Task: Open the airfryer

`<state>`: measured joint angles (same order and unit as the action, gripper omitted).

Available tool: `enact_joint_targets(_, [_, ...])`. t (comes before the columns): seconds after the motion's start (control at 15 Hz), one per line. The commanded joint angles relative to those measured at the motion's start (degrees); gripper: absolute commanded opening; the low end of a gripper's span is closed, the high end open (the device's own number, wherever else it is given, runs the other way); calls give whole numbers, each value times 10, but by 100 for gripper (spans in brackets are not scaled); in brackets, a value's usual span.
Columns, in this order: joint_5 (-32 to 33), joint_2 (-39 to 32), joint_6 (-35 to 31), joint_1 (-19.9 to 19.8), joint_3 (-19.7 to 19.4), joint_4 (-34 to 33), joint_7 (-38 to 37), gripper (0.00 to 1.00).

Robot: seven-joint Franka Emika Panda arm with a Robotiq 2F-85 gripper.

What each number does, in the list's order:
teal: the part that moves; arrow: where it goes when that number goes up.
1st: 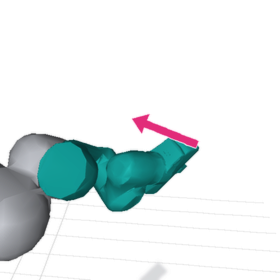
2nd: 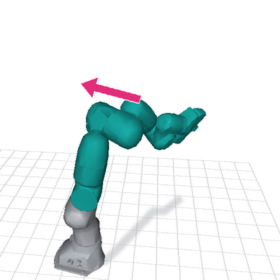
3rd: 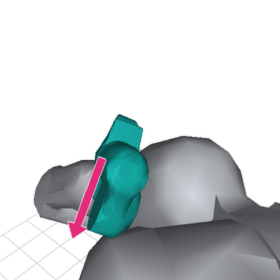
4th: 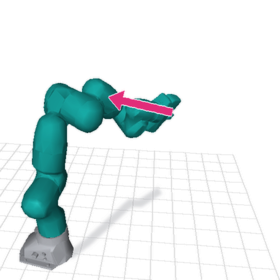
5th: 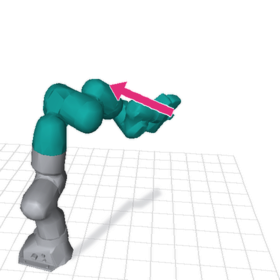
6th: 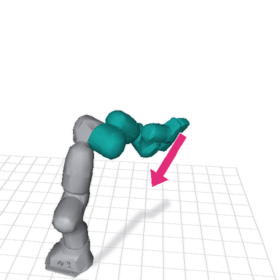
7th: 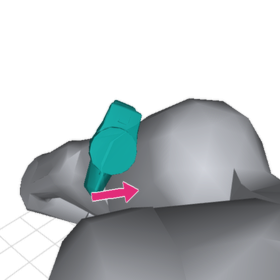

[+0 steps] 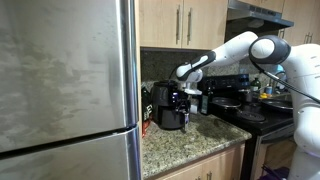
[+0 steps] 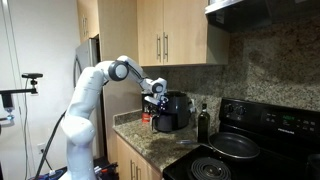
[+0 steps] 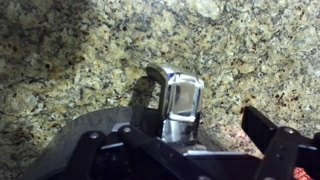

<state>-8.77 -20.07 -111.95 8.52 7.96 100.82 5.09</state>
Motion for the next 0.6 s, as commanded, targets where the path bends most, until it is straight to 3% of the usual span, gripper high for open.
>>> enact_joint_targets(0.0, [-6, -9, -26, -6, 6, -6, 19, 100])
enact_joint_targets(0.27, [4, 3, -166, -2, 6, 33, 25, 100])
enact_joint_targets(0.33, [7, 12, -97, -2, 5, 28, -1, 100])
enact_joint_targets(0.53, [7, 16, -143, -2, 7, 39, 3, 100])
